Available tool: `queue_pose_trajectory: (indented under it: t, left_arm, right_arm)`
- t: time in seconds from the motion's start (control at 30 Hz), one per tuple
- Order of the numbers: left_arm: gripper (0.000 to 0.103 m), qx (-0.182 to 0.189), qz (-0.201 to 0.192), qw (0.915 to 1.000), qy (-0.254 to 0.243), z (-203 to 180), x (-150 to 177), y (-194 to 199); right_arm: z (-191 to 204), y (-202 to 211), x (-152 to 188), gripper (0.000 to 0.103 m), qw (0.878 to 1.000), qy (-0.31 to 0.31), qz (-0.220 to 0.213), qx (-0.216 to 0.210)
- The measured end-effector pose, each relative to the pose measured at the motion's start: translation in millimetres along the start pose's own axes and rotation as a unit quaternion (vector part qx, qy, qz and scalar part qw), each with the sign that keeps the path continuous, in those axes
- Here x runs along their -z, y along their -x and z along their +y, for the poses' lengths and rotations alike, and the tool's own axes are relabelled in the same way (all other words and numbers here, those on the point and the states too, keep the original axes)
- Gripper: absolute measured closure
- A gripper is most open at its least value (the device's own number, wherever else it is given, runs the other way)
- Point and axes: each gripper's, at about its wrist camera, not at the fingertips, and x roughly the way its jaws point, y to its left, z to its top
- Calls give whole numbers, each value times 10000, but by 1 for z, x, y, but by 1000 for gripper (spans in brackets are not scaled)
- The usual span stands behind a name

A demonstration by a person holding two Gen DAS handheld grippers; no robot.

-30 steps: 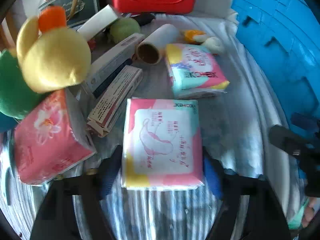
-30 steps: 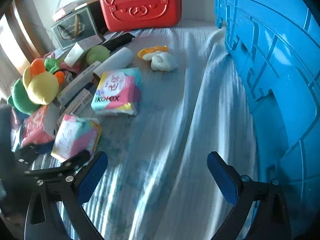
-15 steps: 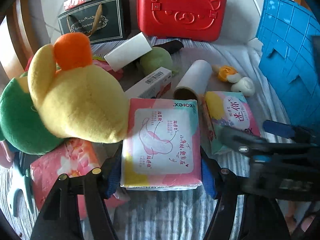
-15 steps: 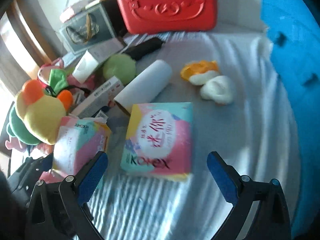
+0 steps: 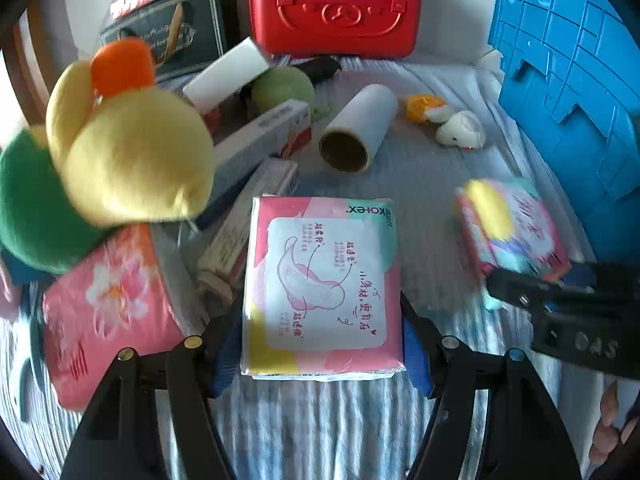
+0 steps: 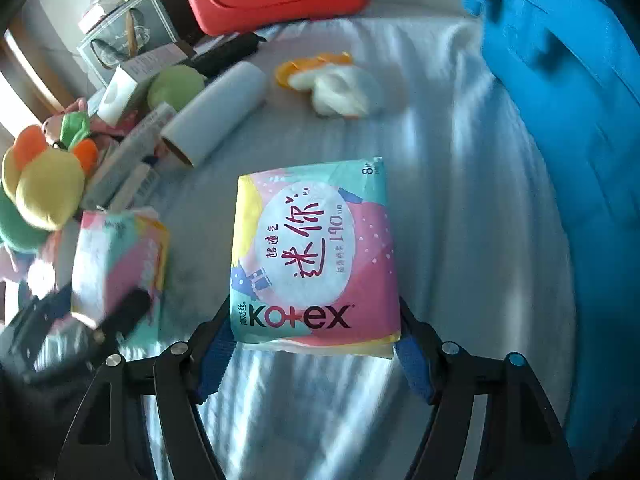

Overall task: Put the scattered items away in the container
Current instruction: 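Lift and carry both Kotex packs with both tools over the blue box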

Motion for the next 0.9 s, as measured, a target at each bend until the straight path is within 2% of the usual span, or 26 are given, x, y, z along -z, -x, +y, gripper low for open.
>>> queue_pose_trajectory:
  t: [0.13, 0.17, 0.23, 0.3, 0.37, 0.5, 0.67, 0.9]
  left_arm:
    - [37, -85, -14, 10000, -26, -2, 5, 5]
    - [37, -107, -19, 9999, -45, -4, 5, 6]
    - [37, -157, -45, 9998, -81, -6, 7, 9]
    - [37, -173, -66, 9998, -90, -7, 9, 14]
    - [37, -201, -146, 9997, -77, -7, 10, 23]
    - [37, -299, -407, 9987, -8, -3, 5, 54]
    - [37, -411, -908, 9948, 196, 8, -9, 112]
    - [37, -564, -1667, 9838, 328, 27, -25, 203]
  right_arm:
    - [2, 7, 19, 25, 9998, 177, 10, 10]
    - [4, 7, 20, 21, 9998, 215, -19, 20]
    - [6, 7, 22, 20, 9994, 260, -185, 125]
    - [10, 8, 22, 32, 9990, 295, -241, 236]
    - [11, 18, 24, 34, 9990, 270, -327, 145]
    - [21, 57, 29, 34, 9971, 349, -671, -8]
    - [43, 115, 24, 34, 9905, 587, -1238, -138]
    - [86, 210, 20, 34, 9691, 921, -2273, -266]
